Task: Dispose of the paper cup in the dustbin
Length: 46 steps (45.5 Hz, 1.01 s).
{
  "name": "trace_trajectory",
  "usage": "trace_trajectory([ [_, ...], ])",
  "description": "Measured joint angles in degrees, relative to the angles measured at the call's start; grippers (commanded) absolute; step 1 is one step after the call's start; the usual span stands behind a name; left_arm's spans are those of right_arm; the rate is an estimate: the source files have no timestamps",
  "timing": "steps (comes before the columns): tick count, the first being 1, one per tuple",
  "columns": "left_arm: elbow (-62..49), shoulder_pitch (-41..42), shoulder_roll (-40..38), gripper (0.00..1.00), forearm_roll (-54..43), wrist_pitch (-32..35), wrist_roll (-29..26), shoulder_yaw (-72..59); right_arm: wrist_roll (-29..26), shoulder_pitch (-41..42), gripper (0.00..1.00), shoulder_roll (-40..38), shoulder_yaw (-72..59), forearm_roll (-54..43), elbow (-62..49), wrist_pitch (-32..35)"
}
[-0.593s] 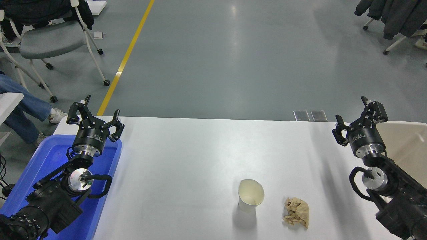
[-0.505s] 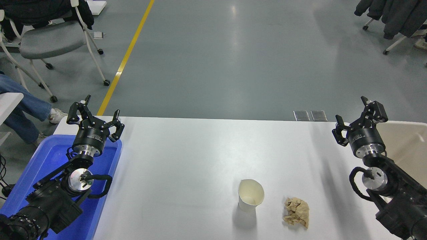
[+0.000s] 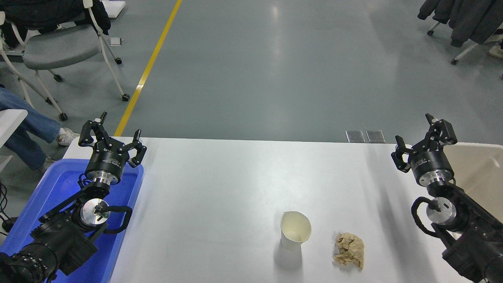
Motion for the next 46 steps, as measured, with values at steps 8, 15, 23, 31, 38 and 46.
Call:
trace_trajectory([
  [8, 0.0, 0.0, 0.0, 1.00, 0.0, 0.0, 0.0, 0.0, 0.0, 0.1, 0.99, -0.1, 0.0, 0.0, 0.0, 0.0],
  [15, 0.0, 0.0, 0.0, 1.00, 0.0, 0.0, 0.0, 0.0, 0.0, 0.2, 0.99, -0.3, 0.1, 0.0, 0.0, -0.1],
  [23, 0.0, 0.0, 0.0, 1.00, 0.0, 0.0, 0.0, 0.0, 0.0, 0.3, 0.99, -0.5, 0.1, 0.1, -0.4, -0.2],
  [31, 0.0, 0.0, 0.0, 1.00, 0.0, 0.0, 0.0, 0.0, -0.8, 0.5, 0.99, -0.6, -0.1, 0.1, -0.2, -0.2],
  [38, 0.0, 0.0, 0.0, 1.00, 0.0, 0.0, 0.0, 0.0, -3.6, 0.4, 0.99, -1.2, -0.2, 0.6, 1.3, -0.1],
  [46, 0.0, 0.0, 0.0, 1.00, 0.0, 0.0, 0.0, 0.0, -5.4, -1.0, 0.99, -3.4, -0.5, 0.8, 5.9, 0.1],
])
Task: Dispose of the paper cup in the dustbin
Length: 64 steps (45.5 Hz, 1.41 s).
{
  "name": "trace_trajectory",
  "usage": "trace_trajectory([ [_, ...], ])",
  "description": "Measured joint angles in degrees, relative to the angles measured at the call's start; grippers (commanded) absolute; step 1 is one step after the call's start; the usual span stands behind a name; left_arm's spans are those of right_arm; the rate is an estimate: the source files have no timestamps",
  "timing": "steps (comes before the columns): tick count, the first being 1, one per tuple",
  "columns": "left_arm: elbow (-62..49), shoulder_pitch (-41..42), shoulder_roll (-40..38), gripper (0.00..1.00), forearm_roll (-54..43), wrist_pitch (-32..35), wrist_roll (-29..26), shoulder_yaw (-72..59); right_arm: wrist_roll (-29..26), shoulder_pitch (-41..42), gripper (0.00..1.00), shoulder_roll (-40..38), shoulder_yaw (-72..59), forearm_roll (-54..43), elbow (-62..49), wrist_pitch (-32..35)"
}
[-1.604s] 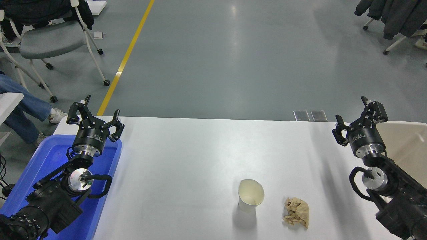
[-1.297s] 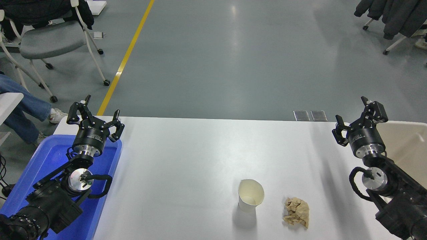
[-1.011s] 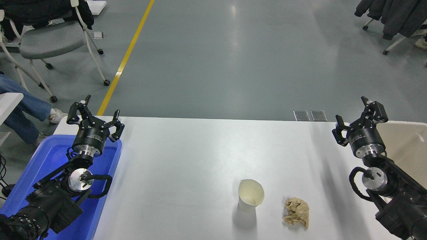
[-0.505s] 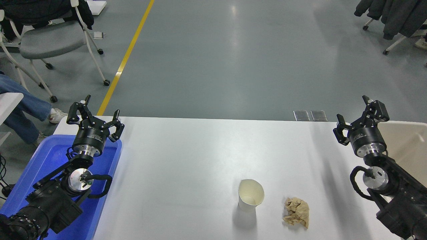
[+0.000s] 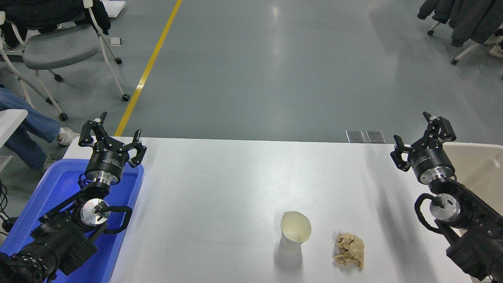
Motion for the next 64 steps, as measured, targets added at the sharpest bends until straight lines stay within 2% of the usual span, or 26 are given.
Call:
trace_trajectory([
  [13, 0.0, 0.0, 0.0, 1.00, 0.0, 0.0, 0.0, 0.0, -1.3, -1.7, 0.99, -4.6, -3.0, -4.3, 7.5, 0.2],
  [29, 0.0, 0.0, 0.0, 1.00, 0.0, 0.0, 0.0, 0.0, -2.7, -1.9, 0.99, -13.5, -12.9, -13.4, 19.5, -0.7],
  [42, 0.0, 0.0, 0.0, 1.00, 0.0, 0.0, 0.0, 0.0, -10.1, -0.9, 0.99, -19.9, -21.7, -25.7, 30.1, -3.1],
  [52, 0.0, 0.0, 0.0, 1.00, 0.0, 0.0, 0.0, 0.0, -15.7, 4.5, 0.99, -27.3, -32.3, -36.7, 38.7, -3.2],
  [64, 0.0, 0.0, 0.0, 1.00, 0.0, 0.0, 0.0, 0.0, -16.9, 17.3, 0.99, -32.1, -48.7, -47.6, 44.3, -3.1],
])
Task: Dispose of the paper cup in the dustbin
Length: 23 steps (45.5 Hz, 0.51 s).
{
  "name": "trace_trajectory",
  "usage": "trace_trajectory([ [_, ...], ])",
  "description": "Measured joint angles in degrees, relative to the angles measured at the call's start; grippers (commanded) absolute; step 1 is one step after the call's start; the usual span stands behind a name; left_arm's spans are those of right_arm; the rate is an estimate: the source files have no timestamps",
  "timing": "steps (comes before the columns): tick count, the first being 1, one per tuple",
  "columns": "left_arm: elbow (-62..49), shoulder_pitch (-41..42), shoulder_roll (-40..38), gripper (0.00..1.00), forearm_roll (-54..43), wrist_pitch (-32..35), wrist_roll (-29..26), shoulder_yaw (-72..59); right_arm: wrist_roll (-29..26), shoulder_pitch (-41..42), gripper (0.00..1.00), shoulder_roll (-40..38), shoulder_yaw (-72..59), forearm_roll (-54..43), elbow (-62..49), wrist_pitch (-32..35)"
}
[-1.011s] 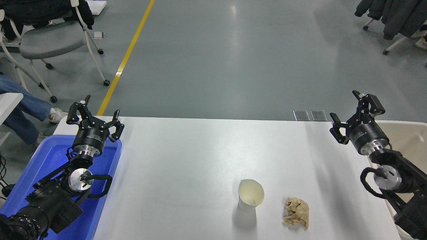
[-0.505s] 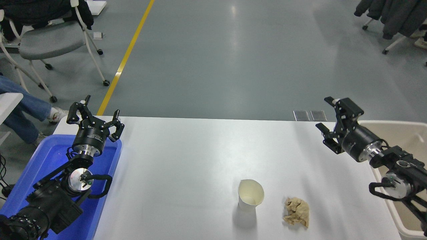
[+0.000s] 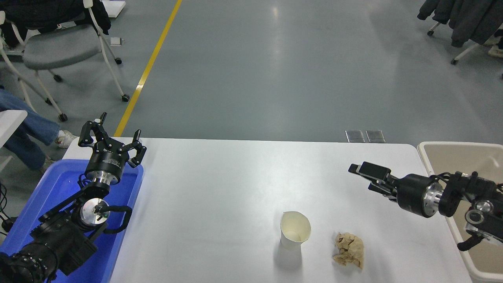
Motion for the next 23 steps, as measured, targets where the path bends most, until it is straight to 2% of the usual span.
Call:
trace_trajectory([
  [10, 0.0, 0.0, 0.0, 1.00, 0.0, 0.0, 0.0, 0.0, 1.1, 15.7, 0.99, 3.0, -17.0, -4.7, 1.6, 0.0],
  [23, 0.0, 0.0, 0.0, 1.00, 0.0, 0.0, 0.0, 0.0, 2.7, 30.6, 0.99, 13.8, -33.7, -7.4, 0.9, -0.1],
])
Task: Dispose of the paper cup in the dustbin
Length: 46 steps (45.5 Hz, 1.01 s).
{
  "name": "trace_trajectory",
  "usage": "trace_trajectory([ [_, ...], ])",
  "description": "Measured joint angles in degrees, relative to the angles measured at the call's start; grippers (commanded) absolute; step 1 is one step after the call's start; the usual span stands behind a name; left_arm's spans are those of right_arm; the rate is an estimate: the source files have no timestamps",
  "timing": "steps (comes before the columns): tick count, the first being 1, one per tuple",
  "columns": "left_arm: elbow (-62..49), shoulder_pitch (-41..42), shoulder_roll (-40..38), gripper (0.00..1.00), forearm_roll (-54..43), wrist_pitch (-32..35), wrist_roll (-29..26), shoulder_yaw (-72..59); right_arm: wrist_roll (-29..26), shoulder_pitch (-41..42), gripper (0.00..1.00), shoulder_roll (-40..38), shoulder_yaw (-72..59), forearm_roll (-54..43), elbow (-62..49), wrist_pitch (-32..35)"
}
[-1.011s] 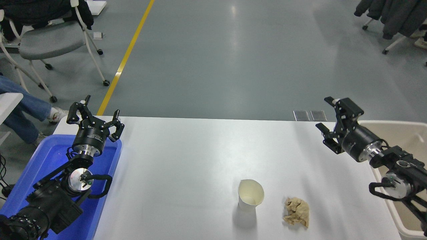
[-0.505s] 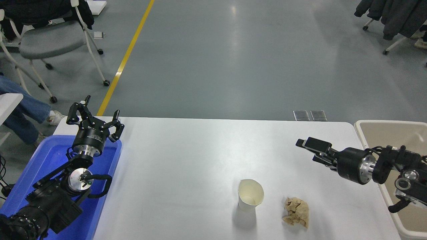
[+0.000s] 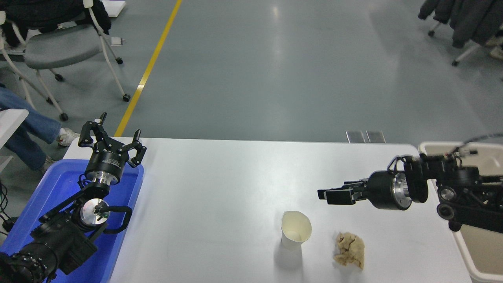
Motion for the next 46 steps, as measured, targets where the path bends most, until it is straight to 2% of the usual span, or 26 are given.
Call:
trace_trajectory([
  [14, 0.0, 0.0, 0.0, 1.00, 0.0, 0.0, 0.0, 0.0, 0.5, 2.1, 0.99, 11.6, -7.9, -1.3, -6.4, -0.7],
  [30, 0.0, 0.0, 0.0, 1.00, 0.0, 0.0, 0.0, 0.0, 1.1, -1.5, 0.97, 17.1, -9.2, -1.6, -12.8, -1.1],
  [37, 0.0, 0.0, 0.0, 1.00, 0.0, 0.0, 0.0, 0.0, 1.8, -2.3, 0.88, 18.8, -9.2, -1.4, -15.0, -1.4],
  [44, 0.0, 0.0, 0.0, 1.00, 0.0, 0.0, 0.0, 0.0, 2.4, -2.6, 0.85, 19.7, -9.3, -1.1, -16.1, -1.6],
  [46, 0.0, 0.0, 0.0, 1.00, 0.0, 0.0, 0.0, 0.0, 2.5, -2.7, 0.80, 19.9, -9.3, -1.1, -16.2, -1.6],
])
